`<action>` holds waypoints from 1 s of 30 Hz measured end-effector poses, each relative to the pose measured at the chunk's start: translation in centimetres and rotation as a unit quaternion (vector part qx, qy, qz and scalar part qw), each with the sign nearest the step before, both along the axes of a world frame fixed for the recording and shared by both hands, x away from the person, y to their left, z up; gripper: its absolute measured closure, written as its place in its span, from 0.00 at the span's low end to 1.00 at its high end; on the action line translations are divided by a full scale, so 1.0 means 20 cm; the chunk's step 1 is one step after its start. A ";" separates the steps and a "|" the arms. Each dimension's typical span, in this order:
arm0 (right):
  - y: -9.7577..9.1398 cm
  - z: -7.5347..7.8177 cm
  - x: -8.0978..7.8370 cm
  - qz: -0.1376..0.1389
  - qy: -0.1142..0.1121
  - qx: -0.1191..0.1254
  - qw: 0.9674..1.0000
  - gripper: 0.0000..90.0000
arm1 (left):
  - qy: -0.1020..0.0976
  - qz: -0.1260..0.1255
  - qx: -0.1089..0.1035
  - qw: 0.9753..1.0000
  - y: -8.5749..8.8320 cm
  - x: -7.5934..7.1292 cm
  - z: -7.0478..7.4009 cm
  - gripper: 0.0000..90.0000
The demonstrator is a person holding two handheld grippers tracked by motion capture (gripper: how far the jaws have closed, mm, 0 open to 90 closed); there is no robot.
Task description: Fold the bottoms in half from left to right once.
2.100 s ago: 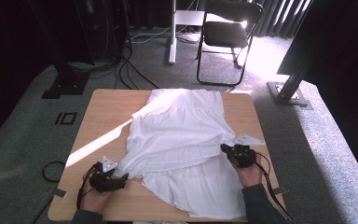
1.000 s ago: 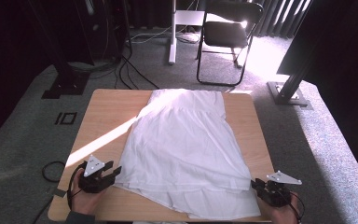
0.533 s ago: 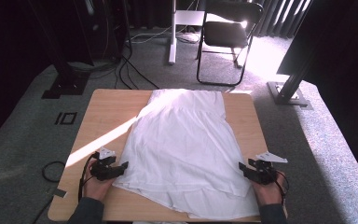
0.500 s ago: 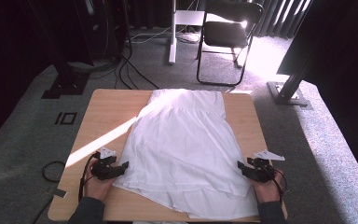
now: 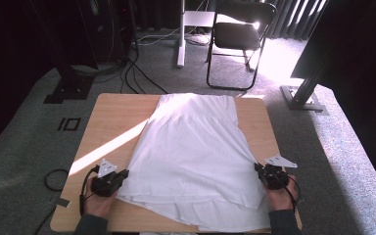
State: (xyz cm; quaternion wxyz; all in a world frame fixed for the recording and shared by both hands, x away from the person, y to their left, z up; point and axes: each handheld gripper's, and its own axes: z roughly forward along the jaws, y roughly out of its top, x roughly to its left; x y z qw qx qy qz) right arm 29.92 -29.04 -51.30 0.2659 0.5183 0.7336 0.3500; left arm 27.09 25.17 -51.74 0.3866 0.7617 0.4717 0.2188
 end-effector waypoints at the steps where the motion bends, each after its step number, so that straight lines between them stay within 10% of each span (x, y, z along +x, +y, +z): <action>1: -0.01 0.00 -0.02 -0.006 -0.002 -0.003 1.000 0.99 | -0.005 0.002 -0.001 1.000 0.02 -0.04 0.02 1.00; 9: -0.12 -0.18 -0.15 -0.039 0.071 0.014 0.997 0.99 | -0.003 -0.029 0.010 1.000 0.03 -0.19 0.00 0.97; 12: -0.12 -0.18 -0.14 -0.029 0.081 0.016 0.996 0.90 | -0.004 -0.018 0.003 1.000 0.04 -0.14 0.01 0.68; 18: -0.09 -0.05 -0.04 -0.003 0.041 0.046 0.998 0.58 | -0.019 0.007 0.003 1.000 0.02 0.11 0.09 0.50; 24: 0.00 0.09 0.20 0.012 0.001 0.048 0.999 0.69 | 0.006 0.011 0.003 1.000 -0.06 0.44 0.08 0.47; 30: 0.09 0.01 0.57 0.004 0.020 0.041 0.999 0.66 | 0.058 -0.003 0.011 0.998 -0.19 0.68 -0.02 0.46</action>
